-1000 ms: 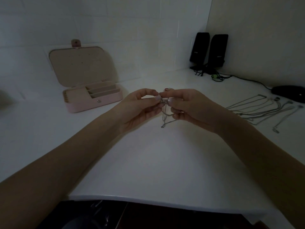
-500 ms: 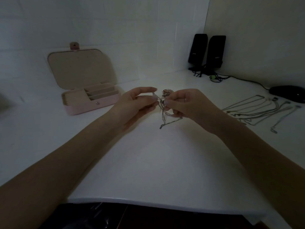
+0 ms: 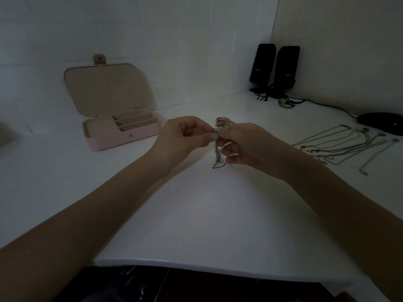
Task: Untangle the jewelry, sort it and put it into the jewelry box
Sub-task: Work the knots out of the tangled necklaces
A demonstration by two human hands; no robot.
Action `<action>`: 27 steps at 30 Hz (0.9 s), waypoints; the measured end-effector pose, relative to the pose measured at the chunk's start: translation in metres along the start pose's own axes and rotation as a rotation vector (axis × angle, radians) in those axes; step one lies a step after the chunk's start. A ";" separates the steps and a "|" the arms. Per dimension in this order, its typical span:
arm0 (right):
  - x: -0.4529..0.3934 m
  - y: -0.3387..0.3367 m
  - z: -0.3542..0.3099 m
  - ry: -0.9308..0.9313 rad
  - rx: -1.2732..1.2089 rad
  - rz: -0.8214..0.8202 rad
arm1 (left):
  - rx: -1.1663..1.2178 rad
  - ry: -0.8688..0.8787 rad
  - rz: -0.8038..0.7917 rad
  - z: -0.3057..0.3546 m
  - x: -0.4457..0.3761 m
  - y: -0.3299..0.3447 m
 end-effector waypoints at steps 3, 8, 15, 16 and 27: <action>0.000 -0.002 -0.002 -0.002 -0.044 0.021 | 0.112 -0.074 -0.053 -0.001 -0.003 0.001; -0.001 -0.002 0.002 0.007 -0.060 -0.015 | 0.132 -0.152 -0.092 0.000 -0.003 0.002; 0.003 0.000 0.001 0.132 -0.306 -0.092 | 0.288 -0.335 -0.149 -0.002 -0.003 0.013; 0.004 0.000 0.001 0.153 -0.352 -0.122 | 0.303 -0.346 -0.152 -0.002 -0.003 0.014; -0.001 -0.008 0.002 -0.057 0.184 0.050 | 0.473 -0.461 -0.113 -0.003 -0.005 0.011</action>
Point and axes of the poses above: each hand's wrist, its own x-axis away from the middle knuckle, its own y-axis out of the palm, z = x × y, the point moved 2 cm from there along -x, towards the middle knuckle, and after that the axes turned 12 degrees about -y, right-handed, at the moved point
